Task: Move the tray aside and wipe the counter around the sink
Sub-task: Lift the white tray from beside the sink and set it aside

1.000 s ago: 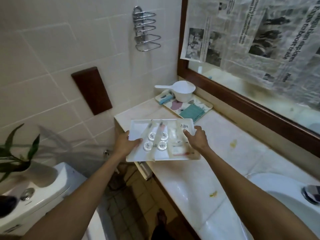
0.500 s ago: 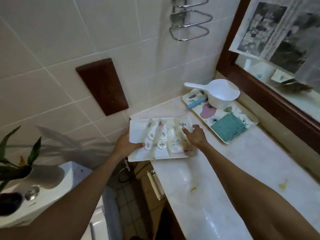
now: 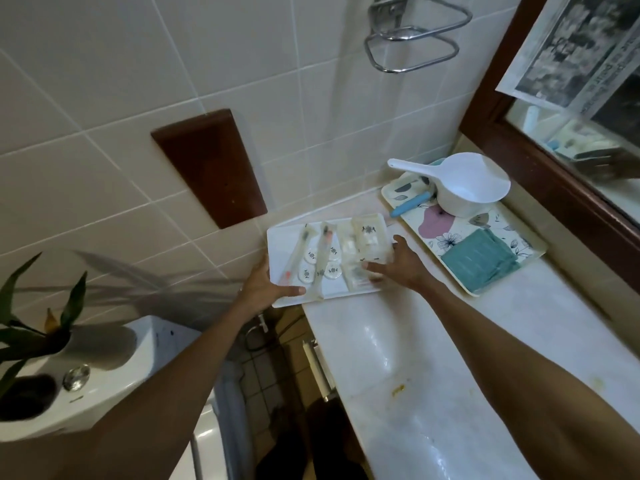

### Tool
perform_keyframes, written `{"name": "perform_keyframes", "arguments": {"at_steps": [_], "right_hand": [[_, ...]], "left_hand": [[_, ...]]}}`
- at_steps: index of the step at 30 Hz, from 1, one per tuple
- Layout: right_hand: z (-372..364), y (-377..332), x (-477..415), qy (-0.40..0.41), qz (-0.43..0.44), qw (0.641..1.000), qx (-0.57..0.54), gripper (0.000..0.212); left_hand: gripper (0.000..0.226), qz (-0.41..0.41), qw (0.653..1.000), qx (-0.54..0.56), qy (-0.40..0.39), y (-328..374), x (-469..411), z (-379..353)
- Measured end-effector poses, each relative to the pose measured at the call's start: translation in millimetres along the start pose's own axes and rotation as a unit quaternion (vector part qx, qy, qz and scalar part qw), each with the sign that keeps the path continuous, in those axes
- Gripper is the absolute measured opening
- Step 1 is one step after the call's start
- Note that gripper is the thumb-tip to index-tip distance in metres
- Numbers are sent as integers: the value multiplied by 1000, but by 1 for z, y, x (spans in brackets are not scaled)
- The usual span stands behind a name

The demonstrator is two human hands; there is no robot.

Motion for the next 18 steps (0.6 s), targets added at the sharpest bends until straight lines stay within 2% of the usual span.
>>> {"name": "perform_keyframes", "arguments": {"at_steps": [3,6,10,14,18], "right_hand": [[-6,22,6,-32,20,995,90,117],[-7,21,13,-48,42,990,126,118],[0,10,13,-25,63,988,142,104],[8,11,5,16,61,990,126,86],[17,8,-9,43,58,990,121,77]], "left_hand": [[134,-18,999,-51,-6,-3,16,-7],[133,-27,997,-67,11,-1,21,-12],[130,-3,995,-84,58,-6,7,-13],[108,14,996,-49,70,4,3,-17],[105,28,995,-50,81,8,-7,-24]]}}
Point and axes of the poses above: each hand's wrist, its own x-axis away from the middle knuckle, its own z-axis out of the back of the hand, y = z × x, the point moved 7 cm from there along -x, towards the middle knuckle, and after that the axes turned 15 degrees about z, right-handed, at the moved point
